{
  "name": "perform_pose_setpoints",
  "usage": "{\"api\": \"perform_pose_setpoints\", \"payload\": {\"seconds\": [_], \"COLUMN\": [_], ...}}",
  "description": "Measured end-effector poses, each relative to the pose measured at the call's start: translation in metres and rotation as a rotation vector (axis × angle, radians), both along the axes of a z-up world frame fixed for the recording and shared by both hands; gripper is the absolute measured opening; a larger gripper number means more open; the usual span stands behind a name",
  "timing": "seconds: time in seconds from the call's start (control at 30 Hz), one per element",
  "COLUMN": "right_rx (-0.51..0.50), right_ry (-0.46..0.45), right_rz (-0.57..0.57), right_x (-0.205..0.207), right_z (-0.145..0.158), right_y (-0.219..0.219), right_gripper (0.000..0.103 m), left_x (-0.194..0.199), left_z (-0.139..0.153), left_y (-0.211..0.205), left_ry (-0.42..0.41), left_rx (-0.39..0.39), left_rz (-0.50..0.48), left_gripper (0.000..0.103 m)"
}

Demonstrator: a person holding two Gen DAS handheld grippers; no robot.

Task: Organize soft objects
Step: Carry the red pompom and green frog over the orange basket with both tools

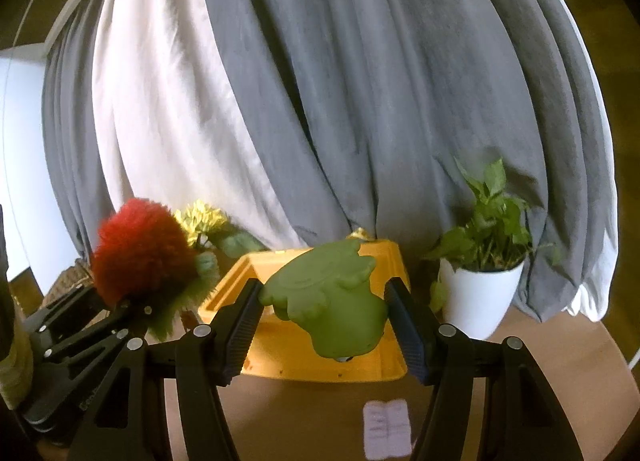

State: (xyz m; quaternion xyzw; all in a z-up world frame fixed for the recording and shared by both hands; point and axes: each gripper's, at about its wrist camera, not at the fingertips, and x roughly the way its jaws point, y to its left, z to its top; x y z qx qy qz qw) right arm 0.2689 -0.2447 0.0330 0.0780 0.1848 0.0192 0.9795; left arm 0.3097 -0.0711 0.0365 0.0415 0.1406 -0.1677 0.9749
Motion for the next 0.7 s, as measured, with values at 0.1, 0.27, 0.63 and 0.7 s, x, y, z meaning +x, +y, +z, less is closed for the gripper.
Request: {"api": "perform_pose_setpoints", "payload": {"seconds": [0.1,0.27,0.63,0.7], "right_rx": [0.004,-0.007,-0.012,-0.015], "right_ry": [-0.006,-0.024,-0.027,-0.022], "right_rz": [0.002,0.006,0.020,0.024], "right_x": [0.011,0.025,0.065,0.073], "right_z": [0.004,0.009,0.012,0.012], "right_y": [-0.001,-0.001,-0.001,0.000], "right_gripper": [0.063,0.063,0.063,0.063], "left_x": [0.009,0.024,0.058,0.067], "left_z": [0.002,0.003,0.005,0.003], "left_y": [0.000,0.000,-0.001,-0.001], "left_ry": [-0.008,-0.017,-0.037,-0.035], "left_rx": [0.002,0.004,0.024,0.029], "left_rz": [0.005,0.008,0.037,0.045], "left_gripper": [0.034,0.034,0.034,0.034]}}
